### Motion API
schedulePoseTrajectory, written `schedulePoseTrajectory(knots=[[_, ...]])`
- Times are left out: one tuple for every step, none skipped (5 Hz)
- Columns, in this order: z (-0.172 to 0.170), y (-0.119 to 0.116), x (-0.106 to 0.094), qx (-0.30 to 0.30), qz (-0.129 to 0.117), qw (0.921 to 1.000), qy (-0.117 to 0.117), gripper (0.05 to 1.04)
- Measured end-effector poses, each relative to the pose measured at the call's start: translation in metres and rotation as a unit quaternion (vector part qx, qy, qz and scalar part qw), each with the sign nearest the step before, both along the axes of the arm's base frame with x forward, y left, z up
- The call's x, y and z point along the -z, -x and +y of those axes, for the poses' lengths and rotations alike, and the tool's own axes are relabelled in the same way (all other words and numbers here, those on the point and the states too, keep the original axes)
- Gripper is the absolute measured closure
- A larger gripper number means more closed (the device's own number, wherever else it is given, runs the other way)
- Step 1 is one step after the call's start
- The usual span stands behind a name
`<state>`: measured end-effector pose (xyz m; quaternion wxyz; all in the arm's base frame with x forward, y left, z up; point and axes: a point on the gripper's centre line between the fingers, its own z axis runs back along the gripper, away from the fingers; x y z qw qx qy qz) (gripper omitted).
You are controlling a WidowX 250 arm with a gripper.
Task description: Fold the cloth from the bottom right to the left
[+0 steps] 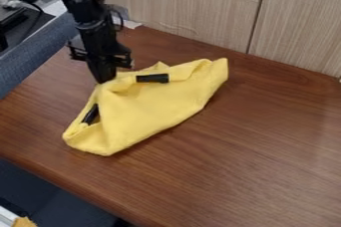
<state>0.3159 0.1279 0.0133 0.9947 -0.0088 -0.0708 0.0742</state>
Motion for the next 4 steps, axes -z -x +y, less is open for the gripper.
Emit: schedulePoseTrajectory(knots=[[0.002, 0.002, 0.001, -0.012, 0.005, 0.9999, -0.001, 1.011], [0.002, 0.010, 0.001, -0.042, 0.010, 0.9991, -0.003, 0.868], [0.005, 0.015, -0.014, -0.056, 0.000, 0.9983, -0.013, 0.617], [0.007, 0.018, -0.024, -0.060, -0.002, 0.9980, -0.019, 0.311]])
